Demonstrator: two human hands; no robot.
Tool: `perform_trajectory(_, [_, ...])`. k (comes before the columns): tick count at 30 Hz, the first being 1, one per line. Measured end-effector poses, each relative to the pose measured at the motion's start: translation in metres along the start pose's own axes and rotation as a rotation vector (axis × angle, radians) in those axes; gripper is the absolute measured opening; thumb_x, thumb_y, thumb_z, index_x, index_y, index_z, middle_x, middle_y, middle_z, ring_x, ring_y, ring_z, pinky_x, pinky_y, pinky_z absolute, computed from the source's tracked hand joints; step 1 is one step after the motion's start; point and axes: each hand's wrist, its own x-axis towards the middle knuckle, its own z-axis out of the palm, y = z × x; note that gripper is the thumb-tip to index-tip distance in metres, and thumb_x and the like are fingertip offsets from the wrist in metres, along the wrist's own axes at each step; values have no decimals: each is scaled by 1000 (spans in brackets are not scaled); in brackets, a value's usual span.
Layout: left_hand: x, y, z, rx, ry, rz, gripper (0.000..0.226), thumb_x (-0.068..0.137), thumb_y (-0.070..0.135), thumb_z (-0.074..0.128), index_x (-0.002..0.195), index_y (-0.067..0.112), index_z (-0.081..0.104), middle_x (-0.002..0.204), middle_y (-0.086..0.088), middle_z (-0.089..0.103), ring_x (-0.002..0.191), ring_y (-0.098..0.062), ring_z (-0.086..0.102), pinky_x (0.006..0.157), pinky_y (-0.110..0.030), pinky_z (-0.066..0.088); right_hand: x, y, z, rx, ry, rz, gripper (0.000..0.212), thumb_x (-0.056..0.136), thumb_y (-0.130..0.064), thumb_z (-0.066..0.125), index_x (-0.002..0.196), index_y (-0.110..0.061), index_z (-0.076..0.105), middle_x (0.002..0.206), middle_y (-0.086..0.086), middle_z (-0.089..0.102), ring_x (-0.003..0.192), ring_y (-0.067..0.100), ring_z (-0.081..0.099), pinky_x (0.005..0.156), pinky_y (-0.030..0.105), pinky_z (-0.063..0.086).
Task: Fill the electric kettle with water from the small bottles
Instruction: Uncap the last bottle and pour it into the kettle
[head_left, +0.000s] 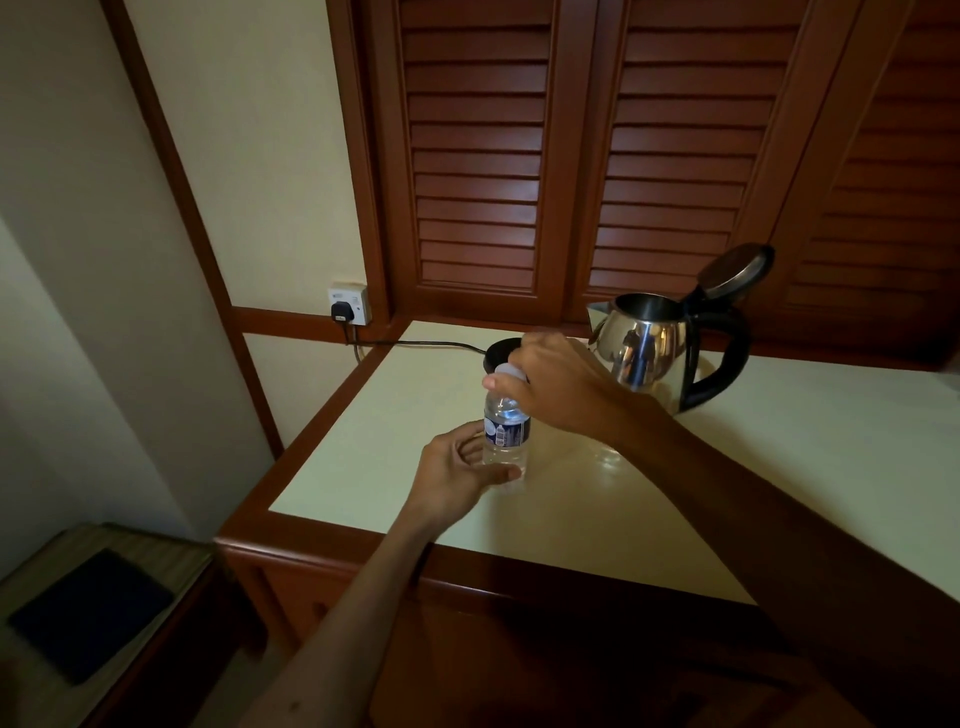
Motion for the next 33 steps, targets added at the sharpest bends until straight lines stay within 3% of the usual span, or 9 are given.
perform_trajectory(3, [0, -1, 0, -4, -6, 5, 47, 68, -6, 83, 110, 10, 72, 101, -3, 77, 94, -19, 74, 83, -30, 60, -1, -1, -2, -38, -33, -72, 36, 100, -35, 38, 90, -14, 66, 78, 5, 45, 77, 21, 45, 70, 37, 43])
perform_trajectory(8, [1, -2, -1, -29, -16, -2, 48, 67, -7, 83, 111, 8, 72, 103, -5, 77, 97, -23, 73, 88, -35, 58, -2, 13, -8, 159, -119, -112, 13, 95, -22, 48, 89, -16, 58, 92, 0, 46, 87, 16, 43, 77, 39, 42])
perform_trajectory(10, [1, -1, 0, -31, -23, 3, 48, 68, -7, 83, 112, 8, 71, 103, -5, 77, 97, -22, 73, 88, -33, 58, -2, 18, -8, 253, -150, -122, 20, 96, -14, 47, 109, -13, 63, 100, -4, 46, 93, 13, 43, 80, 34, 39])
perform_trajectory(13, [1, -2, 1, -40, -24, 8, 48, 68, -7, 83, 112, 8, 71, 103, -5, 77, 97, -21, 73, 86, -31, 58, -3, 19, -11, 321, -195, -96, 38, 99, -12, 43, 136, -16, 49, 110, -7, 46, 103, 10, 42, 87, 27, 36])
perform_trajectory(19, [3, -3, -1, -40, -46, 4, 44, 69, -5, 82, 108, 12, 73, 101, -5, 77, 93, -22, 73, 83, -31, 57, 1, 11, -11, 153, -192, 70, 39, 94, -50, 44, 109, -17, 57, 99, -3, 47, 92, 13, 47, 79, 32, 42])
perform_trajectory(22, [4, -4, -2, -21, -44, 9, 42, 70, -3, 82, 108, 12, 74, 102, -6, 77, 96, -24, 73, 87, -35, 58, 3, 2, -13, 31, -211, 32, 29, 98, -35, 45, 108, -12, 60, 99, 4, 48, 94, 16, 47, 76, 30, 41])
perform_trajectory(26, [4, -4, -1, 8, -42, 29, 39, 71, -4, 82, 106, 10, 74, 100, -1, 78, 93, -17, 73, 78, -22, 56, 3, 4, -14, 49, -205, -39, 6, 95, -15, 53, 91, -20, 55, 100, 3, 46, 96, 16, 45, 73, 27, 37])
perform_trajectory(28, [4, -5, -2, 37, -42, 46, 40, 71, -3, 82, 107, 11, 74, 100, 1, 78, 92, -13, 73, 78, -20, 55, 3, 8, -15, 77, -215, -86, 12, 91, -3, 52, 91, -15, 55, 103, 1, 45, 96, 14, 42, 70, 22, 34])
perform_trajectory(33, [5, -7, -4, 124, -40, 73, 39, 72, 2, 83, 108, 10, 72, 100, 0, 77, 86, -4, 71, 76, -16, 51, 4, 12, -21, 160, -212, -150, 54, 76, 18, 49, 121, -12, 59, 113, -5, 44, 104, 7, 37, 74, 9, 31])
